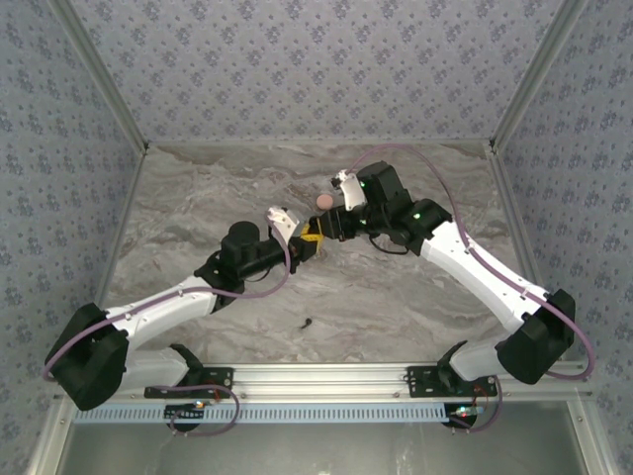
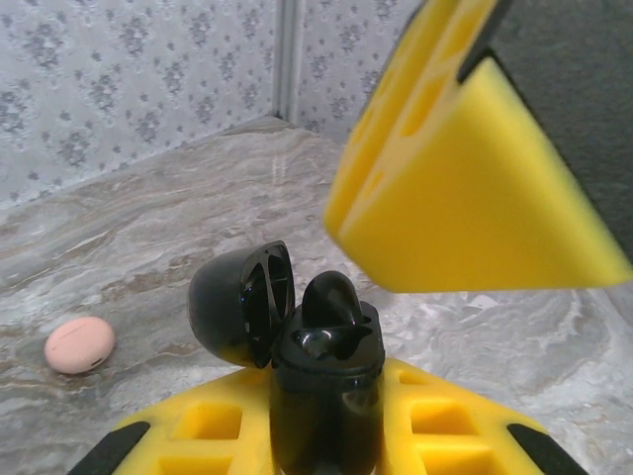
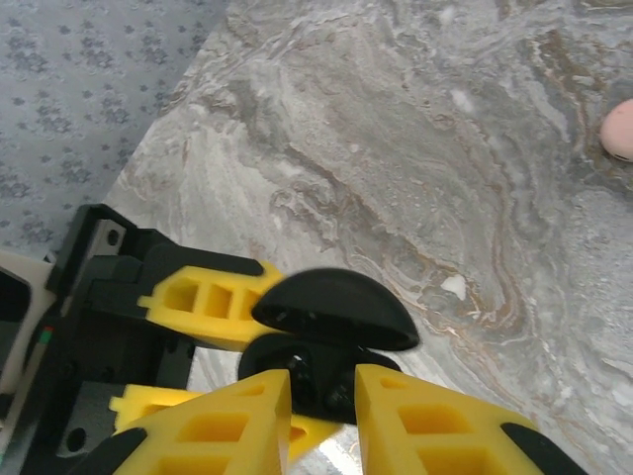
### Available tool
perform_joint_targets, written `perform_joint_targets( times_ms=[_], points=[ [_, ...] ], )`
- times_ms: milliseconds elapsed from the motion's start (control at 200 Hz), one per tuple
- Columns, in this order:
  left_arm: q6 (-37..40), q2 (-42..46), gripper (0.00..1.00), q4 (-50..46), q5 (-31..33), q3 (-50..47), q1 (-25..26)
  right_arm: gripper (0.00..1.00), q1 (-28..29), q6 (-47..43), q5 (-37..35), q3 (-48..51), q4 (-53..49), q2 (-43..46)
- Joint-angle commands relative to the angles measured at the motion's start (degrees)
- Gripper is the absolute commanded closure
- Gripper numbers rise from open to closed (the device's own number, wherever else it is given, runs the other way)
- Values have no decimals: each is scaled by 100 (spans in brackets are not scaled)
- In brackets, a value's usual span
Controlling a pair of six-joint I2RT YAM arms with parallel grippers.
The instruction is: Insert the wireless bluetooth earbuds into the charging case
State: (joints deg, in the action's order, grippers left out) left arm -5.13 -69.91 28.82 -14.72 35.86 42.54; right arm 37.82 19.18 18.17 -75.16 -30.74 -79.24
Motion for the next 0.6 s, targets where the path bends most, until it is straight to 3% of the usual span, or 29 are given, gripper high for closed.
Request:
perform_joint_targets(
  times_ms=[0, 290, 595],
  points=[
    [-138, -10, 78, -141, 479, 167, 36, 70, -154, 179, -429, 125, -228, -28],
    [-778, 306, 77, -835, 1639, 63, 32, 59, -443, 200, -916, 515, -691, 46],
    [-1349, 945, 75, -1898, 2597, 77, -34, 54, -456, 57, -579, 1332, -802, 314]
  ],
)
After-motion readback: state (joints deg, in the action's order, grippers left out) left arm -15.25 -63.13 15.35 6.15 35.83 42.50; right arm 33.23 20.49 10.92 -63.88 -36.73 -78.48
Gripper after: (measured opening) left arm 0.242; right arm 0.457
